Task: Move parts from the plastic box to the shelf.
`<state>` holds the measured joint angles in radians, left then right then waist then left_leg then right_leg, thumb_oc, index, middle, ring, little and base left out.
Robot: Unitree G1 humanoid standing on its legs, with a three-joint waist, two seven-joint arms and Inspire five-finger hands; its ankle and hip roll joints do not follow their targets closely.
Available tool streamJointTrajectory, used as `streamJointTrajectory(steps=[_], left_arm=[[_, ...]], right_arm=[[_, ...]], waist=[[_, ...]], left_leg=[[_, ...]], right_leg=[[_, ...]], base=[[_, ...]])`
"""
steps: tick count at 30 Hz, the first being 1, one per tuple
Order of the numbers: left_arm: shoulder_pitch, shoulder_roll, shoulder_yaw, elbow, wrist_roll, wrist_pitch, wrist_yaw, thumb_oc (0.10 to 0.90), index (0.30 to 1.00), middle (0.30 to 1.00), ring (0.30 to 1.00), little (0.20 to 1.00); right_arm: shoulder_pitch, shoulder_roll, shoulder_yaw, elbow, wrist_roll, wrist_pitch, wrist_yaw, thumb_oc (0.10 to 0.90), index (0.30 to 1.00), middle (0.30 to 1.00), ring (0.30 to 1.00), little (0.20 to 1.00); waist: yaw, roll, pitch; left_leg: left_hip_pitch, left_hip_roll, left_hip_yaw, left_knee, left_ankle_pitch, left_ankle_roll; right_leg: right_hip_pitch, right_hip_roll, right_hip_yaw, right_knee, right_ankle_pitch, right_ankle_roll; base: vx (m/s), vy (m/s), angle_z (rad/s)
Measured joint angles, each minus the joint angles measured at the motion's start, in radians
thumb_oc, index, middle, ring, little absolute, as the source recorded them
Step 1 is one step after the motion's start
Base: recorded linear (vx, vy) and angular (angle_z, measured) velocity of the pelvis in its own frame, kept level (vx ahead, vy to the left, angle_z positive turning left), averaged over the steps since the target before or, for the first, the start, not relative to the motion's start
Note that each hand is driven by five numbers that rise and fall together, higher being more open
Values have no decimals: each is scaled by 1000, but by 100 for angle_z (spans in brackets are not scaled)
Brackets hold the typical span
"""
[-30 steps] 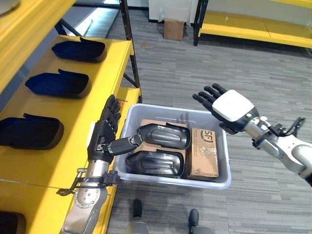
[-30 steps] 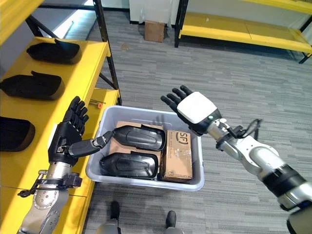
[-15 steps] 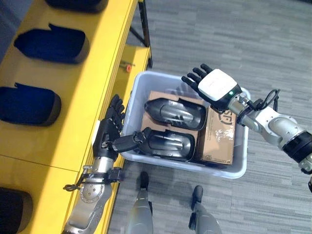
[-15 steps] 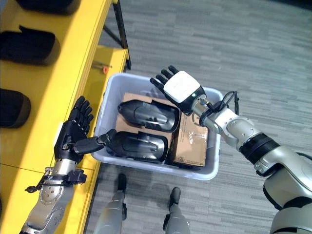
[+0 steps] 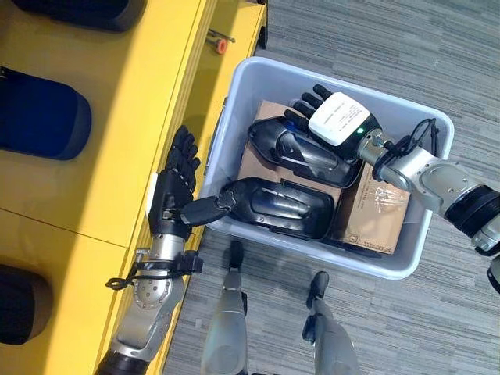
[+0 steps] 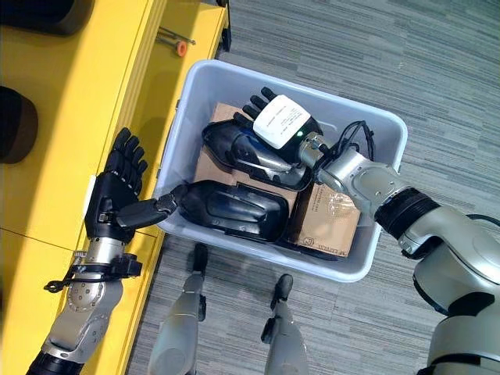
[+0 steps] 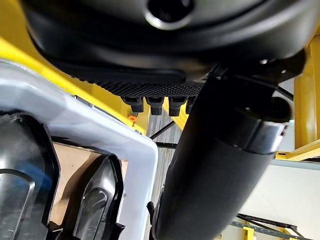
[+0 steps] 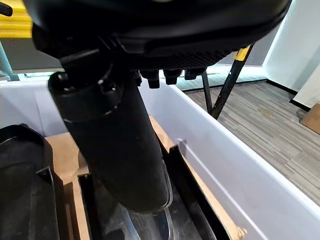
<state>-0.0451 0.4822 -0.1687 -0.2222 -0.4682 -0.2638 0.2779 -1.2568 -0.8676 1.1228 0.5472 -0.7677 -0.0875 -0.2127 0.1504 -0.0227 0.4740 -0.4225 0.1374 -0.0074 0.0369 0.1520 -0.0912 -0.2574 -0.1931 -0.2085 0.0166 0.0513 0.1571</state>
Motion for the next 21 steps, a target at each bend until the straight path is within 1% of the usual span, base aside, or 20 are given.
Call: streamJointTrajectory(steps=[1,3,6,8,14,17,21], left_arm=[[-14,0,-4,1,0,-1,1,900,1000,1000,1000,1000],[-20,0,-5,9,0,-1,2,900,1000,1000,1000,1000],[-16,-1,-5,17,0,-1,24,900,1000,1000,1000,1000],[-15,-1,-5,17,0,-2,26,900,1000,1000,1000,1000],[-18,-7,-5,17,0,-4,40,900,1000,1000,1000,1000],[-19,-36,-7,17,0,-6,41,900,1000,1000,1000,1000],[-20,-35,-8,17,0,-6,41,900,1000,1000,1000,1000]], right_arm=[[-3,1,4,3,-10,-2,3,900,1000,1000,1000,1000],[-2,5,20,7,-16,-5,9,900,1000,1000,1000,1000],[-2,22,56,9,-18,-14,27,900,1000,1000,1000,1000],[-2,34,58,9,-27,-17,32,900,1000,1000,1000,1000],[-2,58,65,16,-50,-19,34,900,1000,1000,1000,1000],[-1,67,65,58,-50,-19,34,900,1000,1000,1000,1000],[-1,68,72,95,-51,-15,35,900,1000,1000,1000,1000]], waist=[[7,0,1],[18,0,11],[19,0,19],[21,0,20],[34,-2,26],[39,-2,27],[43,-2,27]], left_leg=[[-22,3,-1,6,0,0],[-34,-1,-1,12,1,1],[-44,-7,-9,20,2,3],[-59,-7,-24,27,3,4],[-68,-11,-26,28,7,5],[-77,-16,-28,28,9,7],[-105,-18,-41,28,15,8]], right_leg=[[-24,2,0,14,-1,0],[-47,-5,4,38,-5,0],[-54,-12,1,56,-14,2],[-68,-12,-5,71,-19,1],[-86,-18,-6,98,-31,4],[-95,-23,-17,108,-35,5],[-121,-24,-21,116,-37,4]], base=[[0,0,0],[0,0,0],[-5,1,6],[-1,3,10],[-1,3,2],[-1,9,5],[9,1,6]])
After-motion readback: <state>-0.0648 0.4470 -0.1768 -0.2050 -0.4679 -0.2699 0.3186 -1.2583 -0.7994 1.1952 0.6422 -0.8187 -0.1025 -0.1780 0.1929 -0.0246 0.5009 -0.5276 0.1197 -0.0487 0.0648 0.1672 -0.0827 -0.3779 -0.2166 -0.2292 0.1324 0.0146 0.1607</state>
